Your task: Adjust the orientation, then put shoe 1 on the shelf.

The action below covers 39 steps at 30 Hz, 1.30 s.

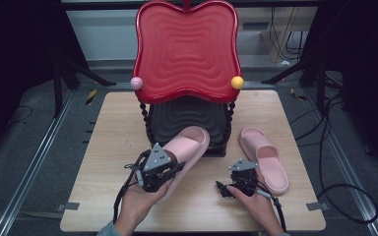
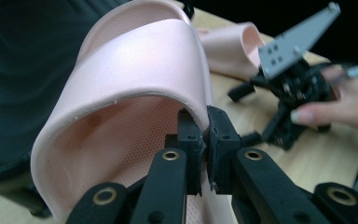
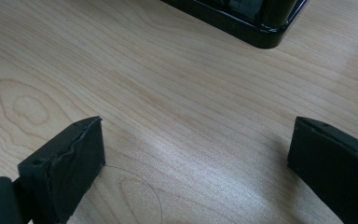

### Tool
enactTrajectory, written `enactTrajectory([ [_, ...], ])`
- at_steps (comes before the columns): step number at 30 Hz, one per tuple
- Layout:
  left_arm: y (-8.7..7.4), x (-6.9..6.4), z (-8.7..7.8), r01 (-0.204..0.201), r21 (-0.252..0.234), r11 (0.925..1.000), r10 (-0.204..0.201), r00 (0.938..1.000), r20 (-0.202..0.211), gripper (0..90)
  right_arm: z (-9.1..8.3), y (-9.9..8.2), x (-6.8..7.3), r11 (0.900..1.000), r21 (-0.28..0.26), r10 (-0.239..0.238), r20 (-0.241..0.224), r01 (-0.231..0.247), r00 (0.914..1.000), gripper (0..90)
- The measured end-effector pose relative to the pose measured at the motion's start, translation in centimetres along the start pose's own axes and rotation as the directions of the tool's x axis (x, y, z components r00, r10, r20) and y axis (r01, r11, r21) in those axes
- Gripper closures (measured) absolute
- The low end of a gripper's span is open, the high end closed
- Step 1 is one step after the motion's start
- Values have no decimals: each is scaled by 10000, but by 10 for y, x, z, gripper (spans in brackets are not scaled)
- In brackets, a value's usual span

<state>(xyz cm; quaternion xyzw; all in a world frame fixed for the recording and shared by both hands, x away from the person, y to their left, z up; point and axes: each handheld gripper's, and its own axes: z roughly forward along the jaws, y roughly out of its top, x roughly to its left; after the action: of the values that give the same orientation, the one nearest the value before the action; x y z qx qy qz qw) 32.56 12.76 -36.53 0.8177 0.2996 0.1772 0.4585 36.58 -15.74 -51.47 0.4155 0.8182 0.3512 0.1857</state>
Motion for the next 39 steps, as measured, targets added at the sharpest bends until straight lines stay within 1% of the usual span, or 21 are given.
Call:
enactTrajectory([
  [3, 10, 1, 4, 53, -325, 9995, -58, 9998, -177, 850, 0, 0, 0, 10000, -9, 7, 2, -7, 10000, 40],
  [5, 15, 1, 7, 4, -470, 9989, -20, 9994, -339, 850, 0, 0, 0, 10000, -16, 12, -12, -12, 10000, 40],
  [10, 25, 1, 13, 48, -818, 9966, -99, 9981, -615, 850, 0, 0, 0, 10000, -27, -38, 9, 38, 10000, 40],
  [13, 30, 2, 17, -6, -995, 9950, -85, 9958, -907, 850, 0, 0, 0, 10000, -13, -16, 2, 16, 10000, 40],
  [18, 33, 6, 25, 225, -1320, 9910, -378, 9927, -1149, 851, 0, 0, 0, 10000, -23, -16, -17, 16, 10000, 40],
  [22, 32, 11, 31, 392, -1510, 9878, -608, 9881, -1416, 851, 0, 0, 0, 10000, -26, -16, 6, 16, 10000, 40],
  [26, 33, 17, 37, 547, -1708, 9838, -856, 9801, -1792, 851, 0, 0, 0, 10000, -24, -19, 7, 19, 10000, 40],
  [28, 33, 20, 40, 556, -1831, 9815, -944, 9729, -2109, 851, 0, 0, 0, 10000, -28, -18, 5, 18, 10000, 40],
  [30, 33, 23, 42, 597, -1935, 9793, -1039, 9683, -2273, 851, 0, 0, 0, 10000, -27, -16, 4, 16, 10000, 40],
  [34, 32, 30, 49, 733, -2088, 9752, -1283, 9560, -2636, 851, 0, 0, 0, 10000, -23, -23, -11, 23, 10000, 40],
  [37, 32, 37, 55, 811, -2049, 9754, -1386, 9485, -2847, 850, 0, 0, 0, 10000, -30, -11, -14, 11, 10000, 40],
  [38, 33, 38, 57, 860, -2080, 9744, -1454, 9459, -2902, 851, 0, 0, 0, 10000, -27, 0, -11, 0, 10000, 40],
  [39, 33, 40, 58, 830, -2090, 9744, -1445, 9433, -2990, 850, 0, 0, 0, 10000, -31, -16, -9, 16, 10000, 40],
])
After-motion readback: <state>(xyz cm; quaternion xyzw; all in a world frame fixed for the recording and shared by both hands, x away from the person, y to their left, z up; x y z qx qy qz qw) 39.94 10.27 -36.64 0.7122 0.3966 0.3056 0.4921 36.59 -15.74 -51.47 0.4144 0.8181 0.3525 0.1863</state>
